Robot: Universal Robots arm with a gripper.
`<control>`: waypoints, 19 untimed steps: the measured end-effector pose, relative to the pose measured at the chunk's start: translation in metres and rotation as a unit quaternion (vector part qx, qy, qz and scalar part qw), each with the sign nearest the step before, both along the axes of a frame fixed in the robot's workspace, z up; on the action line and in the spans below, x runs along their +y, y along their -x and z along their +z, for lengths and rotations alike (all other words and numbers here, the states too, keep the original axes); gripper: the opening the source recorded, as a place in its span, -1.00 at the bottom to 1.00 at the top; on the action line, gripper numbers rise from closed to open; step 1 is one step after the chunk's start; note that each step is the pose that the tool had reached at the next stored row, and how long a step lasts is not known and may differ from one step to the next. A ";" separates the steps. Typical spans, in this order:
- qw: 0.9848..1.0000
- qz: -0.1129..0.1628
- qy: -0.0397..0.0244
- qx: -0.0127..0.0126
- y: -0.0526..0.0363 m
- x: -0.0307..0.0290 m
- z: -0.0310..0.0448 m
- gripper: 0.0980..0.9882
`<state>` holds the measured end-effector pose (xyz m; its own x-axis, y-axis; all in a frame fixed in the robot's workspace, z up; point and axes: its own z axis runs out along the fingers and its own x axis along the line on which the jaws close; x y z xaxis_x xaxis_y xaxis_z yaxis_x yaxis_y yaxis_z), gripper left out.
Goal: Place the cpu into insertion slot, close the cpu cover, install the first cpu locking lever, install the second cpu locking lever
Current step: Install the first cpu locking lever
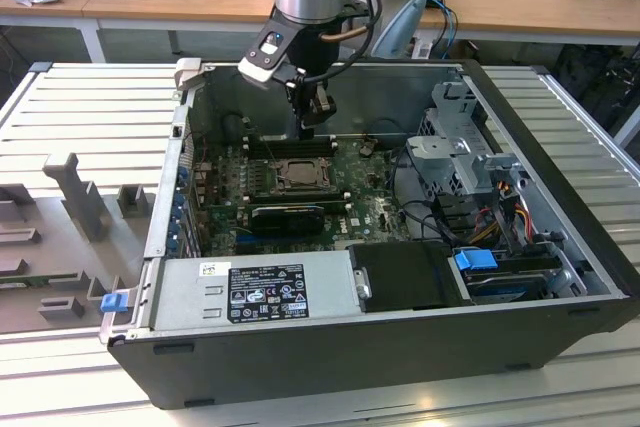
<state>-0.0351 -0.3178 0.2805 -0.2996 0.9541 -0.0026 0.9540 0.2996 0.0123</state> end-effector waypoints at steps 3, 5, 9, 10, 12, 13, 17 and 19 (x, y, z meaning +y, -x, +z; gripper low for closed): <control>1.000 0.003 0.000 0.000 0.0000 0.0000 0.0000 -0.98; 1.000 0.006 0.000 0.000 0.0000 0.0000 0.0000 -0.98; 1.000 0.012 0.000 0.000 0.0000 0.0000 0.0000 -0.98; 1.000 0.013 0.000 0.000 0.0000 0.0000 0.0000 -0.98; 1.000 0.015 0.000 0.000 0.0000 0.0000 0.0000 -0.98; 1.000 0.016 0.000 0.000 0.0000 0.0000 0.0000 -0.98; 1.000 0.022 0.000 0.000 0.0000 0.0000 0.0000 -0.98; 1.000 0.024 0.000 0.000 0.0000 0.0000 0.0000 -0.98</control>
